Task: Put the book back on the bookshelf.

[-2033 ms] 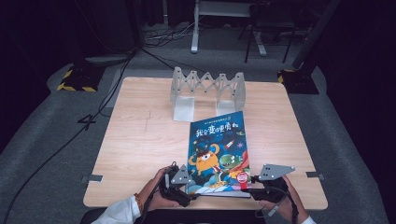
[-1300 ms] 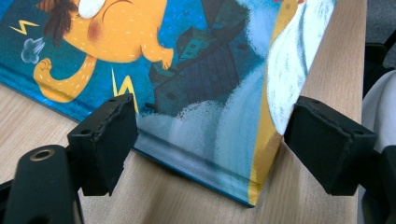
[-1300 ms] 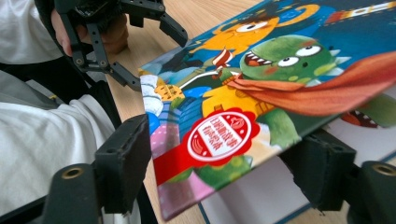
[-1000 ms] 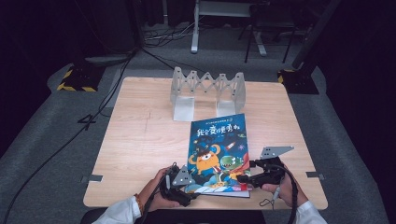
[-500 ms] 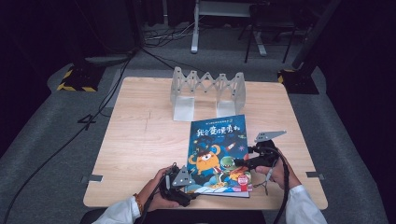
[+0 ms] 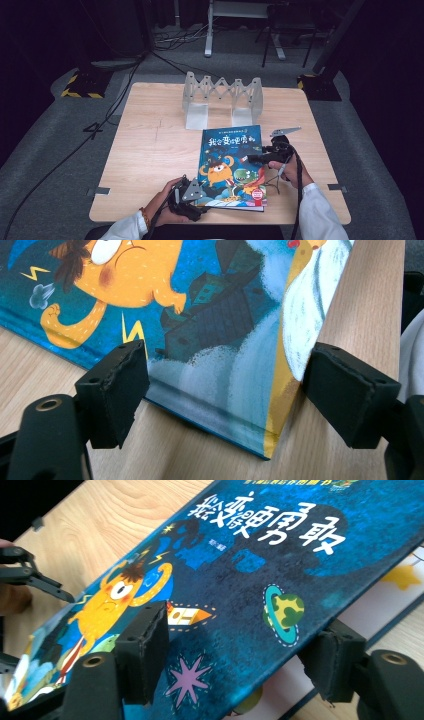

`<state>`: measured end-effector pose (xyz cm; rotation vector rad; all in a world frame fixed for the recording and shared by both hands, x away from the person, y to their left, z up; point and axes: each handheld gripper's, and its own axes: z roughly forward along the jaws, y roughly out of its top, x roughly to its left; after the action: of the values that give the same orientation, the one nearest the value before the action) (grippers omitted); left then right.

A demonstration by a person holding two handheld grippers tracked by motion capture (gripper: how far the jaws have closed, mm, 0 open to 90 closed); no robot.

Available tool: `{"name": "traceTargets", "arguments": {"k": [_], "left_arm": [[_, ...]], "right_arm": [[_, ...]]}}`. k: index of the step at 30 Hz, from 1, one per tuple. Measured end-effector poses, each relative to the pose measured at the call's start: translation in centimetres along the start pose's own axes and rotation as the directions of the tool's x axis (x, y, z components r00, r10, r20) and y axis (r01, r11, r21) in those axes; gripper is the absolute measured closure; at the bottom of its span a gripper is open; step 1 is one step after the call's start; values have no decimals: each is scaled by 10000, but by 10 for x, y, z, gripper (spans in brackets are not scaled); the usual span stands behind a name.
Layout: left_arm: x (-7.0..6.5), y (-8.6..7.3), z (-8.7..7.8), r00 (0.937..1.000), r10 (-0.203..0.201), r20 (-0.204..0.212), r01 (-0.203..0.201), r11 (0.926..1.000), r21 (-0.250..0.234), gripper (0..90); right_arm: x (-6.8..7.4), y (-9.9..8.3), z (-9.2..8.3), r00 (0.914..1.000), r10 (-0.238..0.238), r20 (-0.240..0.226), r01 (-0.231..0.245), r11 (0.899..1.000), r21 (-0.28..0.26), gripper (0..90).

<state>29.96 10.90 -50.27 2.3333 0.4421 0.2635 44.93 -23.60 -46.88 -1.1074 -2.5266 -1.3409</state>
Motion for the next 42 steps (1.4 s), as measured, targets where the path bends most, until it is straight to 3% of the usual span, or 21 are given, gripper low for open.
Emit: {"name": "traceTargets", "arguments": {"k": [9, 11, 12, 13, 16, 19, 21, 23, 26, 28, 30, 32, 33, 42], "left_arm": [[-1, -16, -16, 9999, -123, -74, 123, 9999, -27, 203], [1, -16, -18, 9995, -195, 264, 197, 9998, -47, 201], [3, -16, -18, 9972, -487, 560, 497, 9986, -170, 189], [4, -16, -19, 9968, -653, 464, 666, 9974, -267, 210], [7, -15, -20, 9956, -805, 481, 818, 9963, -259, 194], [14, -19, -26, 9940, -1047, 309, 1057, 9939, -315, 186], [28, -25, -33, 9885, -1506, 121, 1510, 9878, -382, 192], [32, -27, -34, 9860, -1665, 110, 1668, 9851, -424, 191], [45, -32, -35, 9812, -1902, -313, 1895, 9816, -227, 191], [52, -33, -32, 9810, -1793, -747, 1801, 9836, 43, 191], [57, -34, -28, 9786, -1943, -680, 1959, 9805, 177, 189], [60, -32, -26, 9783, -1869, -897, 1898, 9815, 252, 187], [61, -32, -25, 9766, -1988, -820, 2016, 9791, 274, 167], [80, -24, -16, 9776, -1929, -844, 1956, 9804, 250, 158]], "right_arm": [[11, 3, 9, 9992, -17, -399, 11, 9999, -153, 404], [13, 5, 10, 9994, -77, -331, 71, 9998, -175, 407], [14, 6, 10, 9997, -76, -225, 73, 9999, -149, 405], [13, 7, 11, 9999, 99, 41, -99, 9999, -142, 406], [12, 7, 12, 9998, 126, 132, -125, 9999, -63, 406], [13, 7, 12, 9999, 63, 153, -61, 9999, -159, 409], [14, 7, 11, 9999, -27, 128, 29, 9998, -217, 413], [14, 8, 11, 9999, -47, 122, 49, 9998, -201, 414], [14, 8, 10, 9999, -87, 138, 89, 9999, -146, 415], [14, 9, 10, 9998, -159, 112, 161, 9997, -157, 415], [14, 10, 10, 9998, -202, 93, 203, 9997, -142, 415], [14, 11, 10, 9997, -224, 141, 225, 9997, -52, 413], [14, 12, 10, 9995, -293, 98, 294, 9995, -111, 411], [11, 12, 12, 9996, -282, 83, 279, 9992, 284, 412]]}}
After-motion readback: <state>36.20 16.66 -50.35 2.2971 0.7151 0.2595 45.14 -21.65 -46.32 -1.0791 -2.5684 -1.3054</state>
